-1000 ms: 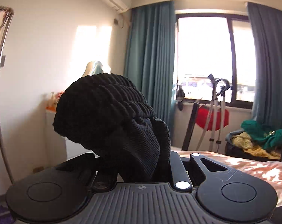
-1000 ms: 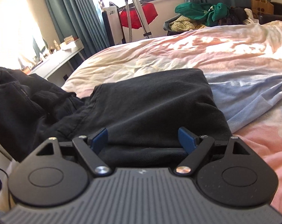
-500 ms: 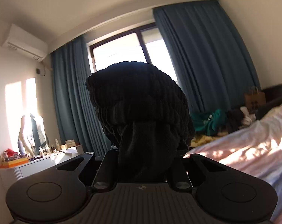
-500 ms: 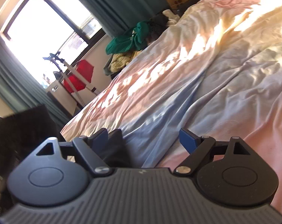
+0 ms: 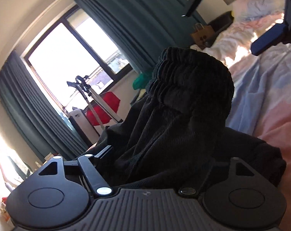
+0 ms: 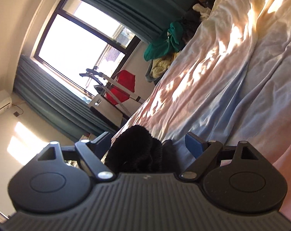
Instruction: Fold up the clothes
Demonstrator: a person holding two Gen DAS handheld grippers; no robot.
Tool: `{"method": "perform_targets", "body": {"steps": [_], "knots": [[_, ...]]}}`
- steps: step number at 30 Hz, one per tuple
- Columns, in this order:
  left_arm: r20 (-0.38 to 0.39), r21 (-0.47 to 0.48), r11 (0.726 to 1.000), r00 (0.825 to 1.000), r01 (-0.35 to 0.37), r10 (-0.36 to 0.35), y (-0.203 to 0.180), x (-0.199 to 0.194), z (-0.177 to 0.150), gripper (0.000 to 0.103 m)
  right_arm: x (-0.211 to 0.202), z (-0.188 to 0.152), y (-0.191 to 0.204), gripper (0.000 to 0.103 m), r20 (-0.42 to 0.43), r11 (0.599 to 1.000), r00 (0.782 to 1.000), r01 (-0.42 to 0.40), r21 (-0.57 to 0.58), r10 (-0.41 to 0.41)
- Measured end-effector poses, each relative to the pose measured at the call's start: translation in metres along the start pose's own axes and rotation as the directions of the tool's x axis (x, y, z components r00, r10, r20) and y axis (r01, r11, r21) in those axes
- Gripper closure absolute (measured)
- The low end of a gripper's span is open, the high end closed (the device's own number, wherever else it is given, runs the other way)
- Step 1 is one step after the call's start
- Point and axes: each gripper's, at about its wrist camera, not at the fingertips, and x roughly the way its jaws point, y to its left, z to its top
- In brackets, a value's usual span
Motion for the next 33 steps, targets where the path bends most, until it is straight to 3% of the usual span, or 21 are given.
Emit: {"method": "perform_targets", "body": {"steps": [3,5,10,16,18,20,21,23,26,27,28,30,32,33], "knots": [[0.01,0.097,0.994,0.998,0.057,-0.058,0.023,-0.021,-0.02,0.018,0.004,-0.003,0.003,0.017,-0.03,1.0,0.999,-0.024,0.011,0.024],[0.01,0.136,0.987,0.996,0.086,-0.088,0.036,-0.031,-0.032,0.006,0.006,-0.005,0.005,0.017,-0.05,0.999,0.998,-0.04,0.019,0.04],[-0.002,0.189,0.975,0.993,0.115,-0.116,0.076,-0.05,-0.077,0.006,0.013,-0.011,0.018,0.017,-0.09,0.998,0.994,-0.063,-0.016,0.062],[-0.115,0.006,0.999,0.992,0.044,-0.043,0.135,-0.041,-0.128,0.005,0.036,-0.014,0.027,0.017,-0.146,0.996,0.989,-0.014,-0.089,0.0],[-0.191,-0.123,0.992,0.981,0.013,-0.037,0.159,-0.028,-0.145,0.006,0.047,-0.016,0.029,0.017,-0.173,0.993,0.985,0.004,-0.121,-0.025],[-0.274,-0.262,0.965,0.961,-0.028,-0.046,0.184,-0.012,-0.161,0.008,0.059,-0.019,0.03,0.017,-0.2,0.989,0.978,0.023,-0.146,-0.052],[-0.303,-0.348,0.937,0.95,-0.034,-0.078,0.199,-0.006,-0.167,0.008,0.064,-0.022,0.028,0.017,-0.215,0.988,0.975,0.028,-0.15,-0.06],[-0.318,-0.525,0.85,0.937,-0.044,-0.147,0.231,0.004,-0.178,0.008,0.073,-0.028,0.024,0.017,-0.243,0.989,0.967,0.043,-0.14,-0.076],[-0.296,-0.698,0.711,0.937,-0.081,-0.184,0.265,0.01,-0.193,0.008,0.075,-0.033,0.018,0.018,-0.25,0.991,0.966,0.043,-0.125,-0.073],[-0.284,-0.731,0.677,0.939,-0.083,-0.192,0.273,0.012,-0.199,0.008,0.074,-0.034,0.017,0.02,-0.249,0.991,0.966,0.043,-0.124,-0.073],[-0.275,-0.752,0.654,0.942,-0.085,-0.194,0.277,0.01,-0.203,0.008,0.073,-0.035,0.018,0.028,-0.247,0.991,0.966,0.042,-0.128,-0.073],[-0.253,-0.755,0.649,0.953,-0.088,-0.165,0.284,0.005,-0.207,0.009,0.069,-0.034,0.021,0.036,-0.245,0.989,0.967,0.043,-0.143,-0.077],[-0.222,-0.741,0.666,0.967,-0.085,-0.124,0.279,-0.002,-0.198,0.014,0.063,-0.033,0.025,0.054,-0.231,0.986,0.97,0.038,-0.163,-0.075],[-0.208,-0.735,0.673,0.972,-0.082,-0.109,0.277,-0.003,-0.195,0.014,0.06,-0.033,0.028,0.058,-0.223,0.984,0.972,0.035,-0.174,-0.074]]}}
